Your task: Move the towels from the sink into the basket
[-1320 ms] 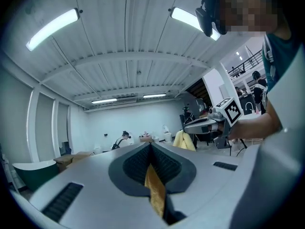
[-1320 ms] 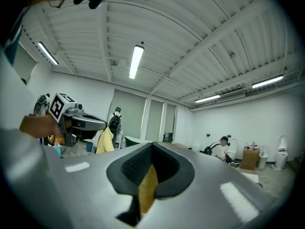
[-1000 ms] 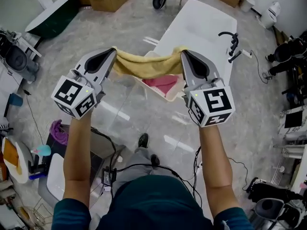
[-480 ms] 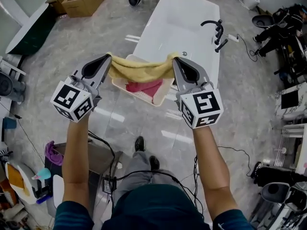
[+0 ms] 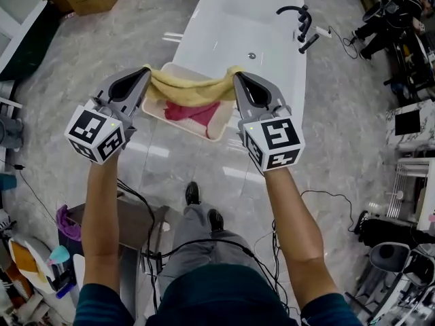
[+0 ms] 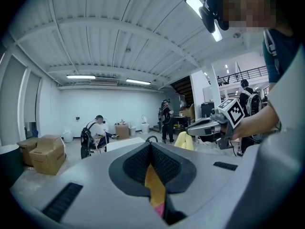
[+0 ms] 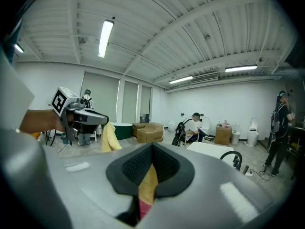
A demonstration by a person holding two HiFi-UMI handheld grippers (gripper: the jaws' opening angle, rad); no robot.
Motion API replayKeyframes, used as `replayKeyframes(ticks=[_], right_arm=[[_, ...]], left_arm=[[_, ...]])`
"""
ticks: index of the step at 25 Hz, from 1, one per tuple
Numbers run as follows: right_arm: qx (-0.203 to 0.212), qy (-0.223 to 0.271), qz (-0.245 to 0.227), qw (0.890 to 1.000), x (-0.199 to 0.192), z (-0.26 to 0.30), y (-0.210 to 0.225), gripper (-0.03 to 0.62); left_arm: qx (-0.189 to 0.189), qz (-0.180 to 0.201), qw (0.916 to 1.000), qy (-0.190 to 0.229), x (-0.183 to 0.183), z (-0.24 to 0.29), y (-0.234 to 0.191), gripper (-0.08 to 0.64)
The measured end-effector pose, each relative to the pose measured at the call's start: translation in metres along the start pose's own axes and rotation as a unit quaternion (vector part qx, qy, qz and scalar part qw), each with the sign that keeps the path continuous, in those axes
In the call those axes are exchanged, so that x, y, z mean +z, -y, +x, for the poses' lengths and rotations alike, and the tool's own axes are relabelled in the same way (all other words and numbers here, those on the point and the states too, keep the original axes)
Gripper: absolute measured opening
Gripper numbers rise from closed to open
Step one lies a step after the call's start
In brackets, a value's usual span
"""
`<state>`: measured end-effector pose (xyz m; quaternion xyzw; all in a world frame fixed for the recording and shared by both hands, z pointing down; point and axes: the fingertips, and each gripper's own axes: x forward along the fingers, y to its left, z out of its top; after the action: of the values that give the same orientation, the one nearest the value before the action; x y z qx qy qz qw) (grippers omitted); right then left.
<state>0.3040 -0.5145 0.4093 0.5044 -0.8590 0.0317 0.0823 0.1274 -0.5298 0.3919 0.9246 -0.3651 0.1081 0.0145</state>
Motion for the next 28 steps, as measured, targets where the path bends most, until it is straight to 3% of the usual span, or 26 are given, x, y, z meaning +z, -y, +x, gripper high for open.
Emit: replayKeyframes(ticks=[20,28], right_arm=[[-0.007,-0.079,0.015,0.997,-0.154,0.060,-0.009,0.009],[-0.009,-0.103,0.018,0.994,-0.196,0.077,-0.018,0.009]], left_arm=[[-0.033,-0.046,0.9963,-0.065,-0.160,0.041,-0.024,0.006],[-0.043,-0.064,0.9935,-0.084,-0.203,0.046,-0.036,0.006]])
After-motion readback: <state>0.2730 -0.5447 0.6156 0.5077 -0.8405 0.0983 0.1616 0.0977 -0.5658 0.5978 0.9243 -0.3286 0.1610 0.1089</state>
